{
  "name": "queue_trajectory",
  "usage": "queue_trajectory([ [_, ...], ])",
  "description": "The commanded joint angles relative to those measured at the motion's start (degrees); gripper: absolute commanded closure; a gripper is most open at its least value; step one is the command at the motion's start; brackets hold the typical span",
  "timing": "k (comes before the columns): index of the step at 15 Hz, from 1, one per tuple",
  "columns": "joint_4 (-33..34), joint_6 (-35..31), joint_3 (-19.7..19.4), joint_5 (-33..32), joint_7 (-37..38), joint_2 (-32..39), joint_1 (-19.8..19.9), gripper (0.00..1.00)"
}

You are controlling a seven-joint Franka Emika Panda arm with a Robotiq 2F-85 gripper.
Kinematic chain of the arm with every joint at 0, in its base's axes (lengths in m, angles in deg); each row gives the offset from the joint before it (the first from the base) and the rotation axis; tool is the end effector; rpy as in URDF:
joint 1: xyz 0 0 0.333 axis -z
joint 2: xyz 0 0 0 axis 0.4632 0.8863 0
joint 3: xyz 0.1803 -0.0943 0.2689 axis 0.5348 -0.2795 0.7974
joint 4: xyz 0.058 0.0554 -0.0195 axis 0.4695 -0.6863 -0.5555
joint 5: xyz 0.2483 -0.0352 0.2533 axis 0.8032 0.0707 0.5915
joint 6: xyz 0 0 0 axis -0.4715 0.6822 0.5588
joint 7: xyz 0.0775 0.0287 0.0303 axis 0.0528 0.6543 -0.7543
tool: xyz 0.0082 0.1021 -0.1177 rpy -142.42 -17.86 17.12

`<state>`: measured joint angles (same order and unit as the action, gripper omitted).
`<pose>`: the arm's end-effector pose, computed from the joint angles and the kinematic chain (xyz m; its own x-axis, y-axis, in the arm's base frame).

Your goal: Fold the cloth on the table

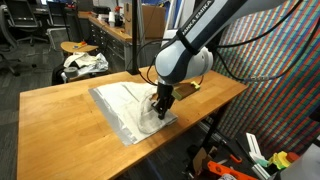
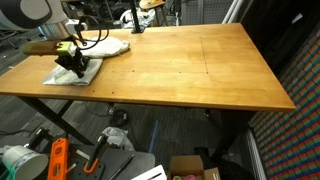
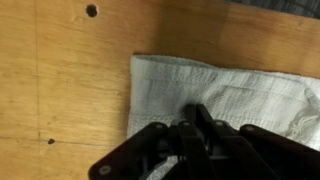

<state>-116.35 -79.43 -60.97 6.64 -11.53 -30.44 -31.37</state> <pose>0.4343 0.0766 0.2344 0.9788 0.2004 -0.0413 0.1969 -0.9774 -0.0769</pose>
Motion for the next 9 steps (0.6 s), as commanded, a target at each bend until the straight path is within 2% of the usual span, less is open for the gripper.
queue_trajectory([
  [1,1.7,7.5,-1.4,-5.1,4.1,1.2,-0.1,0.92],
  [6,3.2,11.9,-1.1,-4.2,4.0,1.6,0.1,0.91],
  [9,3.5,11.3,-1.0,-3.0,3.6,1.5,0.2,0.91],
])
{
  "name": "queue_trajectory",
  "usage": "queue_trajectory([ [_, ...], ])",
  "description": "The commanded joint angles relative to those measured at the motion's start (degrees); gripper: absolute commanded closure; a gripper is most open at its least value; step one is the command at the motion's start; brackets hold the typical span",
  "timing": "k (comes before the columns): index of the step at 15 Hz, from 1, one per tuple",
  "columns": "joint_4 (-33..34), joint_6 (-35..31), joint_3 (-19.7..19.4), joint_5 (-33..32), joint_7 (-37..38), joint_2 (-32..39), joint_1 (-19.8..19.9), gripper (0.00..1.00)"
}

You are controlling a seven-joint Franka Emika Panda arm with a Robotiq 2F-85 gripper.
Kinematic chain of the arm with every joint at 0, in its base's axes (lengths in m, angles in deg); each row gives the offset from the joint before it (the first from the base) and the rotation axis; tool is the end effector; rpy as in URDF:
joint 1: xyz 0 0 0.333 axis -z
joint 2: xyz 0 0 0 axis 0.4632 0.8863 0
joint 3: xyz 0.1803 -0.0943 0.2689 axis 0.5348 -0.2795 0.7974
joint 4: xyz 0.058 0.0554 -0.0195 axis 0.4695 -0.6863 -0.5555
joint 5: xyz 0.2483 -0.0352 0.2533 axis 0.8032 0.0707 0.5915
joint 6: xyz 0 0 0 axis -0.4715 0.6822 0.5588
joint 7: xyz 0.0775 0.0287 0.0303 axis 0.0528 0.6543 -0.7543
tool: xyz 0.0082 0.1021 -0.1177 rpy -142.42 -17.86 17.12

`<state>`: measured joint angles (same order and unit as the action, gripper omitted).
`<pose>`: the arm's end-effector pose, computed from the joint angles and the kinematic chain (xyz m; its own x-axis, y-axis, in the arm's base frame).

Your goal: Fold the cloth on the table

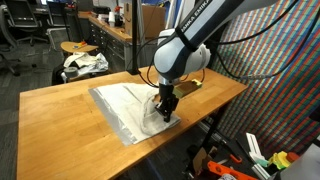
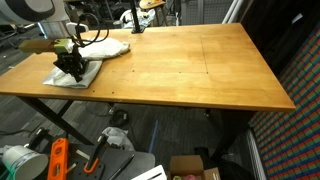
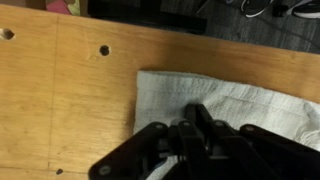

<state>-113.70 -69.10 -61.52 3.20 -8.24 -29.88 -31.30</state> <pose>0.4239 0.0717 0.2322 0.9639 0.1893 -0.1870 0.1815 -0.9817 -0.0582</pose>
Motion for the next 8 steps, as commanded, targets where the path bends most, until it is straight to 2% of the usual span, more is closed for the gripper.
queue_trajectory([
  [1,1.1,0.7,-0.4,0.8,0.3,0.9,0.2,0.91],
  [4,1.2,-0.4,-0.7,0.6,1.3,0.4,0.4,0.91],
  [8,2.9,1.7,-1.3,-0.2,1.9,-2.0,0.8,0.91],
])
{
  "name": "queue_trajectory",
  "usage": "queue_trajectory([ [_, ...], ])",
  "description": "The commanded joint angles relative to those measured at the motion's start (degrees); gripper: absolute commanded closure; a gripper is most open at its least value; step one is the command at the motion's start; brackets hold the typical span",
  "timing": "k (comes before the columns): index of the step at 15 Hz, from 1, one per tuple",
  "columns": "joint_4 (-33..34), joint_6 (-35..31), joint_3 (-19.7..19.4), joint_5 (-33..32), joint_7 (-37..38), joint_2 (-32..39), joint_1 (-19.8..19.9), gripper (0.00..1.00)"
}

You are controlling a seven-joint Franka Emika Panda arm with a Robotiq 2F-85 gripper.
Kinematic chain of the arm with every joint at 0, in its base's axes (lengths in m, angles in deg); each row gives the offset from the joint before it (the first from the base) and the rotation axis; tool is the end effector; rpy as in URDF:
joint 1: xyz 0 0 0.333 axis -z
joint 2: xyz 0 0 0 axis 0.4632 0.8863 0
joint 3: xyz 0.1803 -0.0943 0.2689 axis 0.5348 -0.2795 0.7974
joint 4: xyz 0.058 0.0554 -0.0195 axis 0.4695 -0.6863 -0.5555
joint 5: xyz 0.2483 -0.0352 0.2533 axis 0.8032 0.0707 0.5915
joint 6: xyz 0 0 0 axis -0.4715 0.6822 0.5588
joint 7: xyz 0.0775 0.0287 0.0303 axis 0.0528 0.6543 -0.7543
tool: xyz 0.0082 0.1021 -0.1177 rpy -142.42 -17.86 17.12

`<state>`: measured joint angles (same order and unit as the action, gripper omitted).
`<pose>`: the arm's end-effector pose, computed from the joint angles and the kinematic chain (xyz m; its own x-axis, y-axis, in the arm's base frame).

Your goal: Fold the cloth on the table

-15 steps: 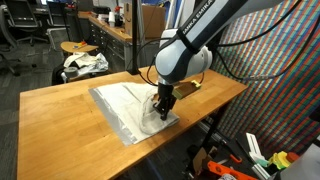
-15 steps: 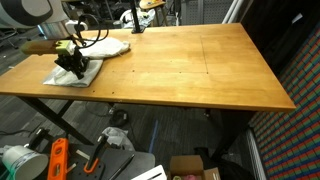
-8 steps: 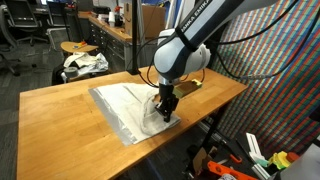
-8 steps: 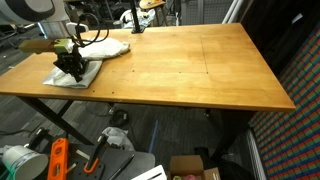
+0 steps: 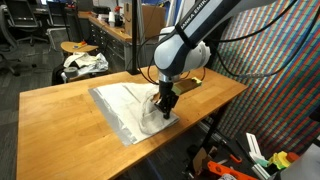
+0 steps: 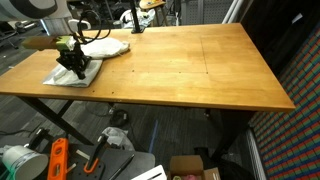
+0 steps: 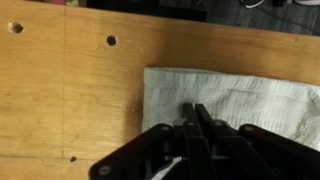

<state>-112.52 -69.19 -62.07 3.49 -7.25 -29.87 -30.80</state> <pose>0.4340 0.0652 0.2386 0.9744 0.1509 -0.1665 0.1434 -0.9881 -0.0563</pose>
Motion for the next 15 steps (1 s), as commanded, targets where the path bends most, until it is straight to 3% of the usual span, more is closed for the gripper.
queue_trajectory([
  [1,2.7,2.2,-1.1,-0.9,1.5,-2.4,0.4,0.91],
  [5,10.8,6.2,-2.2,0.1,4.1,-1.7,1.0,0.91],
  [9,24.4,13.0,-3.1,2.4,8.6,4.0,1.9,0.86],
  [10,27.7,14.2,-3.4,2.7,10.3,5.7,2.1,0.68],
  [15,43.6,19.4,-4.5,5.4,16.6,16.4,3.0,0.31],
])
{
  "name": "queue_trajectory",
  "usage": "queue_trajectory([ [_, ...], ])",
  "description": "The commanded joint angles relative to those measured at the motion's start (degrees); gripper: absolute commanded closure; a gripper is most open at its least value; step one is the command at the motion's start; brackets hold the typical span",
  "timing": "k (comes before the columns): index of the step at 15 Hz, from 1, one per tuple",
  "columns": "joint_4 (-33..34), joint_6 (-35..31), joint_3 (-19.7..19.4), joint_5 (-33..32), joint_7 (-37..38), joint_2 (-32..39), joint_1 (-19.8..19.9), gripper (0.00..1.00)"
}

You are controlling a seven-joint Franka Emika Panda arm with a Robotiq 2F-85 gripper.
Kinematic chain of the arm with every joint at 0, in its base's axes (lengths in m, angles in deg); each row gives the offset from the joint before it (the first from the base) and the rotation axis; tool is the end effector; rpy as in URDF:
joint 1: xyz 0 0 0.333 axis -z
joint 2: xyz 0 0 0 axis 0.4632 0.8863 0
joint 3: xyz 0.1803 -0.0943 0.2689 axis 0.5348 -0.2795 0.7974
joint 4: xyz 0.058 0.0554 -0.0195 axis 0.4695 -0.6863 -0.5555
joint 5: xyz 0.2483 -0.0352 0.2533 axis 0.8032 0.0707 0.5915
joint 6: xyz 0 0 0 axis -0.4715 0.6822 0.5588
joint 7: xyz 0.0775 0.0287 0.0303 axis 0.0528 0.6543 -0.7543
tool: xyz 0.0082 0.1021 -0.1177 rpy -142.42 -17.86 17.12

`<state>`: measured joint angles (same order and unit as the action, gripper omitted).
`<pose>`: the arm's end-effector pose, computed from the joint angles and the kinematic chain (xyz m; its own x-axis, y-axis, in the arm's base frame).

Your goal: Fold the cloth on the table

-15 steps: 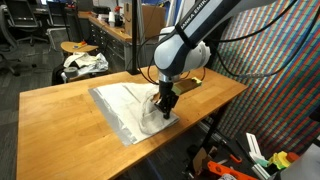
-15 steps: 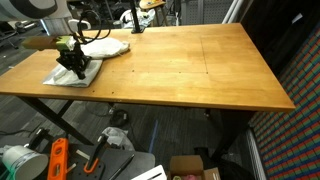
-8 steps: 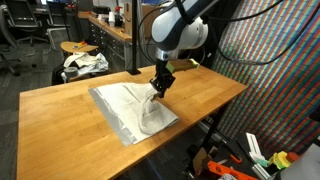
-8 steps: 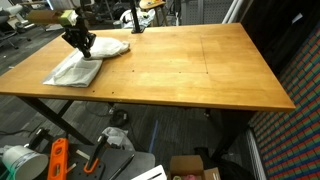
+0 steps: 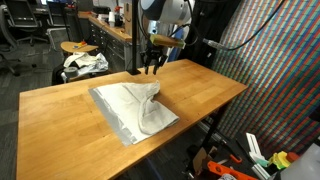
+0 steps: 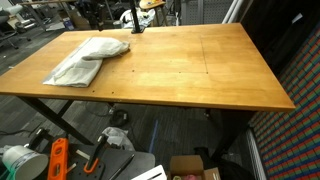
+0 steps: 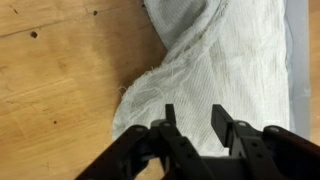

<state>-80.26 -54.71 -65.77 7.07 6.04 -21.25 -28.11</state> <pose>0.5908 0.0277 0.3512 0.9769 -0.2110 -0.0327 -0.2134 -0.9710 -0.1082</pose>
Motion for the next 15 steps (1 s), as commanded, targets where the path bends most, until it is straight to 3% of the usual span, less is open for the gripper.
queue_trajectory([
  [1,14.1,6.3,-1.0,2.2,4.3,9.9,0.4,0.24],
  [4,21.4,10.8,-1.8,1.7,6.7,15.5,0.7,0.02],
  [5,23.3,11.6,-2.3,1.3,7.9,17.0,0.7,0.00],
  [10,31.7,18.5,-3.7,1.8,9.9,23.6,2.2,0.00],
  [15,34.8,24.1,-3.8,2.2,9.0,27.1,4.0,0.00],
])
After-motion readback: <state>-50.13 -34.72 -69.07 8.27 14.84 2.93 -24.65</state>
